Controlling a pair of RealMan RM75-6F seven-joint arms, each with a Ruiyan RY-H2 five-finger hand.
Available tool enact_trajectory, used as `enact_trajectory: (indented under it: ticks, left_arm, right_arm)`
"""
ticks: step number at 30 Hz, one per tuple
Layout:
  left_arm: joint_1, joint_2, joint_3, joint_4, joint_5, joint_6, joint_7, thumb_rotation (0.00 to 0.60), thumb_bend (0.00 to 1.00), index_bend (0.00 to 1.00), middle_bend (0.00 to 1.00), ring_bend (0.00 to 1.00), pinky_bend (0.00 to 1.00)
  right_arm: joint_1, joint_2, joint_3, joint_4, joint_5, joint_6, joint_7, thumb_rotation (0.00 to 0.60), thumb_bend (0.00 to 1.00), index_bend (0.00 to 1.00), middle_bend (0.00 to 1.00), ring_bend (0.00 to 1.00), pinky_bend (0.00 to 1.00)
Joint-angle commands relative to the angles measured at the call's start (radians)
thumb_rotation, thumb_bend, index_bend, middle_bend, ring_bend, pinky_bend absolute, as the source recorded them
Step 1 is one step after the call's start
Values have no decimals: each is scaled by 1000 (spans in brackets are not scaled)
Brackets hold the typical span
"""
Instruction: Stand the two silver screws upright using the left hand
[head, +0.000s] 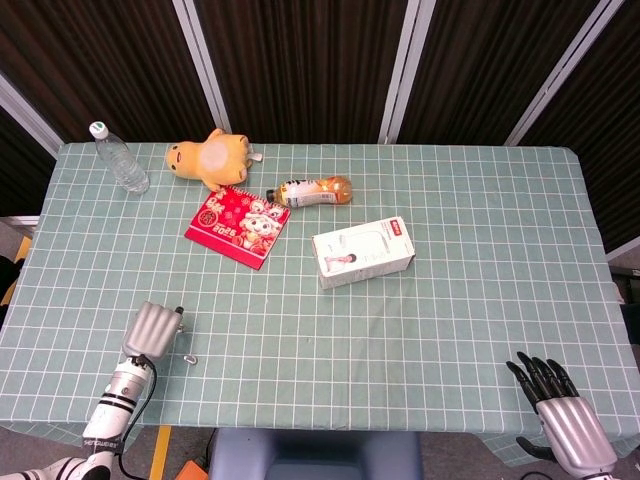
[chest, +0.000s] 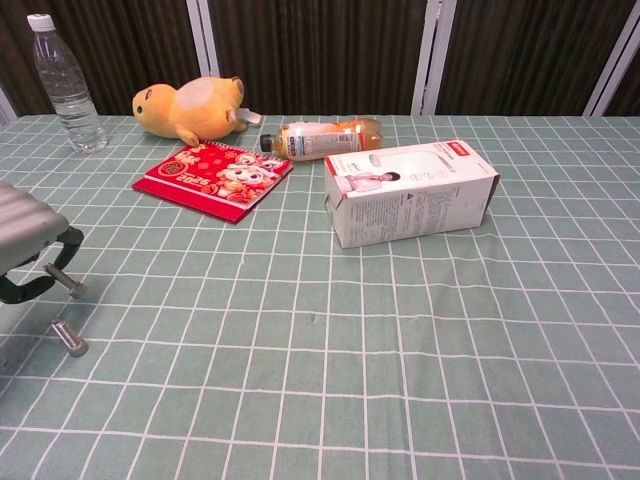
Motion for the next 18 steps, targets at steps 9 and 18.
enact_trajectory:
  ticks: [9, 18]
  left_arm:
    - [-9, -33, 18, 9, -18, 36, 87, 600, 438, 536, 1000, 1000, 1000]
    - [-6, -57, 37, 48, 9, 70, 114, 600, 436, 529, 1000, 1000, 1000]
  right_arm:
    - [0, 3, -1, -4, 0, -1, 0, 600, 156, 0, 0, 0, 0]
    - [2, 8, -6, -7, -2, -11, 1, 600, 156, 0, 0, 0, 0]
